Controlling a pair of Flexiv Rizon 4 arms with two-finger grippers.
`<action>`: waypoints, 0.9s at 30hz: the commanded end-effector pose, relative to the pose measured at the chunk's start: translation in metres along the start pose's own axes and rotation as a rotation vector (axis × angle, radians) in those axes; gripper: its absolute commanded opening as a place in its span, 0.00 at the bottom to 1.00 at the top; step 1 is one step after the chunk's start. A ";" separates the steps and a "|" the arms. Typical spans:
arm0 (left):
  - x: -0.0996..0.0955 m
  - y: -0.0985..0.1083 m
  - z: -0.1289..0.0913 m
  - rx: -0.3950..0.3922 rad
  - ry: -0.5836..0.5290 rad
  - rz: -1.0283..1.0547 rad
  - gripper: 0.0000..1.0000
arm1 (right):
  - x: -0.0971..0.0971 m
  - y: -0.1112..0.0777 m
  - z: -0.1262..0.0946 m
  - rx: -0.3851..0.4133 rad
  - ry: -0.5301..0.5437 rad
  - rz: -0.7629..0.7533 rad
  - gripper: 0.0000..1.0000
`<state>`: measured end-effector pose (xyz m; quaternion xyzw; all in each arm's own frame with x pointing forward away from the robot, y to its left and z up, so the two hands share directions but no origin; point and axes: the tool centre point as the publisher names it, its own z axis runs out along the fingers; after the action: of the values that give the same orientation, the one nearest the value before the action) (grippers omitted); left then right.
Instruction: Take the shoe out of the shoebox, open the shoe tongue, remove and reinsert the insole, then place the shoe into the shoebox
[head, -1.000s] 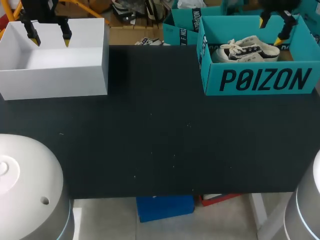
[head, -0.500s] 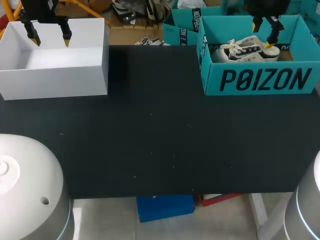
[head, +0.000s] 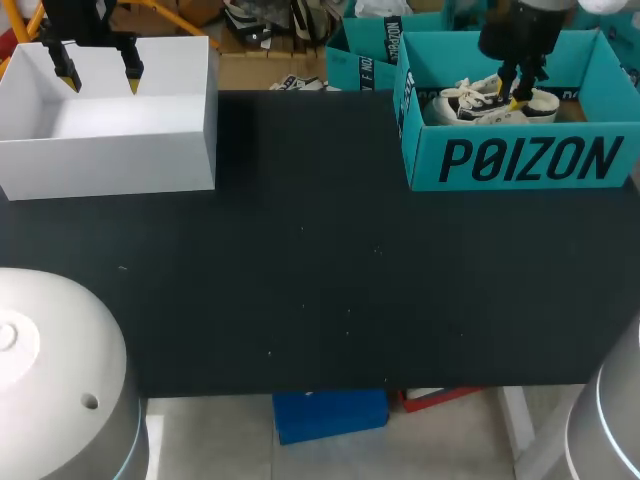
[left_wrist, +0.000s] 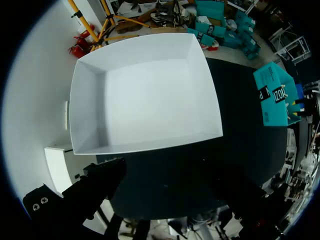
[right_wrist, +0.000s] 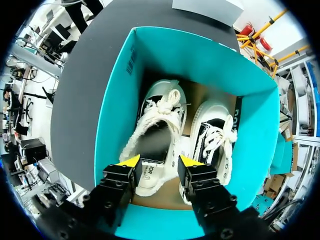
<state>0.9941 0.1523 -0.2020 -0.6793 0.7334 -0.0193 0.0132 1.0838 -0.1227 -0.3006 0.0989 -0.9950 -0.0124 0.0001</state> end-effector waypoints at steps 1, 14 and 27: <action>0.000 0.001 -0.001 0.000 -0.001 -0.001 1.00 | -0.010 -0.003 0.016 -0.013 0.009 -0.002 0.44; 0.000 0.001 -0.001 0.000 -0.001 -0.001 1.00 | -0.022 -0.010 0.047 -0.035 0.041 -0.019 0.46; 0.000 0.001 -0.001 0.000 -0.001 -0.001 1.00 | -0.032 -0.010 0.082 -0.076 0.053 -0.013 0.38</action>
<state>0.9941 0.1523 -0.2020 -0.6794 0.7334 -0.0193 0.0132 1.1082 -0.1250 -0.3710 0.1060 -0.9932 -0.0422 0.0241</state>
